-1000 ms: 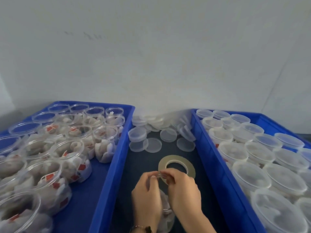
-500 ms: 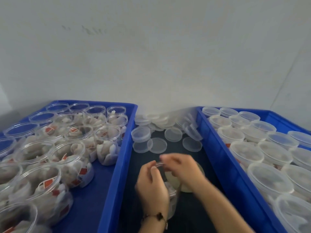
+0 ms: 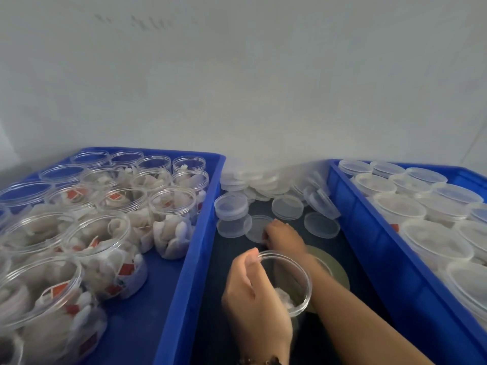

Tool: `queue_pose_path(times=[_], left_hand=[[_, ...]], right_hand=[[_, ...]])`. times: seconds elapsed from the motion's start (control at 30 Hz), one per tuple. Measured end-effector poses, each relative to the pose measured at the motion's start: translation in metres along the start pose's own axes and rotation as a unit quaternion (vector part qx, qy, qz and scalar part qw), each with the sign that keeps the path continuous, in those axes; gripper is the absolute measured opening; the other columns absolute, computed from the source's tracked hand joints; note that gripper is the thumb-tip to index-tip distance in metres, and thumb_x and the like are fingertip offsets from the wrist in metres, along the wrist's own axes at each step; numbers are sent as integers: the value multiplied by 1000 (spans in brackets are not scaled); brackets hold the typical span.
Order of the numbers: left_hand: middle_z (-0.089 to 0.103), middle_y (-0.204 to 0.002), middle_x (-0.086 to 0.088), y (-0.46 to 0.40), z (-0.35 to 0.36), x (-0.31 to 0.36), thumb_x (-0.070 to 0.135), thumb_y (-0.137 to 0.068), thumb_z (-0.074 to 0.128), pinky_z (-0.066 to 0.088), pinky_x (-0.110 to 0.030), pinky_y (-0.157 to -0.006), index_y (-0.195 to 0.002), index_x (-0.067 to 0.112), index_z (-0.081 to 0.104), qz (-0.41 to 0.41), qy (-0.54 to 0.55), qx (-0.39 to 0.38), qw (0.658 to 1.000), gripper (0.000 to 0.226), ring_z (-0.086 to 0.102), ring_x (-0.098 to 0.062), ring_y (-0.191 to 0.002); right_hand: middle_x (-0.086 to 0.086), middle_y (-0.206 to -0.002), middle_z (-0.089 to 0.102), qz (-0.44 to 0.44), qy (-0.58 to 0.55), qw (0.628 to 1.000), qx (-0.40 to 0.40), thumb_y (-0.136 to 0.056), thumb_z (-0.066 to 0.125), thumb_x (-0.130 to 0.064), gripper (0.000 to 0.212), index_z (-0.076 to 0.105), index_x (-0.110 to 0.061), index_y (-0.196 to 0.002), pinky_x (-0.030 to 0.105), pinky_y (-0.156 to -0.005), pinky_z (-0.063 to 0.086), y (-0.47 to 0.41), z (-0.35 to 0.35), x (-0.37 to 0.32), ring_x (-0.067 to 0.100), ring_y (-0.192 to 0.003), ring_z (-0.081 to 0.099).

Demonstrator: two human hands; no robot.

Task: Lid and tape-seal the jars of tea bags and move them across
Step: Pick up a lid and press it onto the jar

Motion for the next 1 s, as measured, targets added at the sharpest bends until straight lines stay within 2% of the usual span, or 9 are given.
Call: queue_pose_path(times=[0.13, 0.23, 0.3, 0.47, 0.6, 0.7, 0.8, 0.87, 1.0], left_hand=[[66, -86, 22, -1, 2, -5, 67, -67, 29, 42, -20, -72, -91, 45, 64, -23, 19, -3, 1000, 48, 52, 20, -84], [66, -90, 28, -6, 9, -11, 52, -84, 38, 46, -28, -78, -91, 41, 68, -44, 47, -9, 998, 33, 56, 15, -87], [67, -93, 26, -10, 14, -9, 42, -91, 38, 44, -23, -78, -89, 41, 67, -35, 63, -12, 997, 29, 59, 11, -90], [69, -105, 15, -16, 20, -10, 49, -93, 33, 46, -29, -88, -99, 42, 64, -55, 104, -76, 990, 32, 60, -1, -104], [62, -117, 19, -10, 15, -15, 58, -84, 35, 47, -24, -86, -109, 49, 56, -60, 124, -129, 982, 34, 58, 1, -110], [64, -116, 18, -4, 10, -32, 52, -97, 31, 46, -18, -85, -118, 42, 59, -60, 85, -153, 983, 37, 59, 3, -108], [67, -108, 14, -4, 9, -47, 75, -76, 33, 45, -10, -71, -118, 33, 60, -76, 42, -166, 982, 65, 61, -3, -101], [64, -113, 6, -4, 5, -52, 88, -58, 37, 43, -11, -67, -120, 25, 57, -76, 0, -174, 982, 91, 60, -4, -100], [44, -135, 23, 9, 10, -38, 68, -77, 54, 38, -3, -84, -140, 43, 27, 57, -79, -259, 961, 72, 43, 14, -118]], right_hand=[[-5, -86, 56, 92, -177, 973, 116, -94, 48, -13, 12, 44, -24, -93, 28, -69, 43, 29, -50, 8, 14, -80, 57], [-9, -79, 55, 155, -371, 864, 304, -98, 38, -15, 16, 47, -26, -91, 26, -59, 41, 72, -114, 29, 8, -72, 54], [-10, -77, 57, 160, -438, 820, 332, -99, 38, -24, 18, 53, -26, -87, 25, -57, 37, 94, -137, 35, 8, -70, 53], [-12, -84, 61, 94, -361, 922, 106, -95, 50, -36, 9, 54, -35, -87, 18, -60, 38, 108, -111, -3, 2, -77, 56], [-18, -86, 62, 73, -347, 930, 94, -95, 53, -25, 14, 61, -34, -87, 9, -65, 38, 112, -103, -22, -1, -83, 56], [-21, -98, 64, 52, -315, 945, 72, -87, 51, -51, 24, 64, -36, -101, 13, -78, 43, 120, -104, -39, 0, -95, 58], [-21, -146, 34, 0, -124, 992, -35, -67, 31, -82, 86, 32, -41, -142, 33, -104, 32, 129, -93, -57, 7, -135, 32], [-21, -155, 13, -23, -77, 995, -56, -74, 35, -79, 84, 11, -46, -147, 37, -109, 25, 133, -91, -62, 7, -143, 12], [-23, -154, 15, -58, -86, 992, -64, -84, 41, -68, 64, 15, -58, -141, 37, -110, 24, 132, -91, -62, 10, -143, 10]])
Point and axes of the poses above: each hand's wrist, its own y-axis away from the middle knuckle, its own z-axis out of the palm, x = y × z, the point moved 7 cm from there along -y, towards the middle knuckle
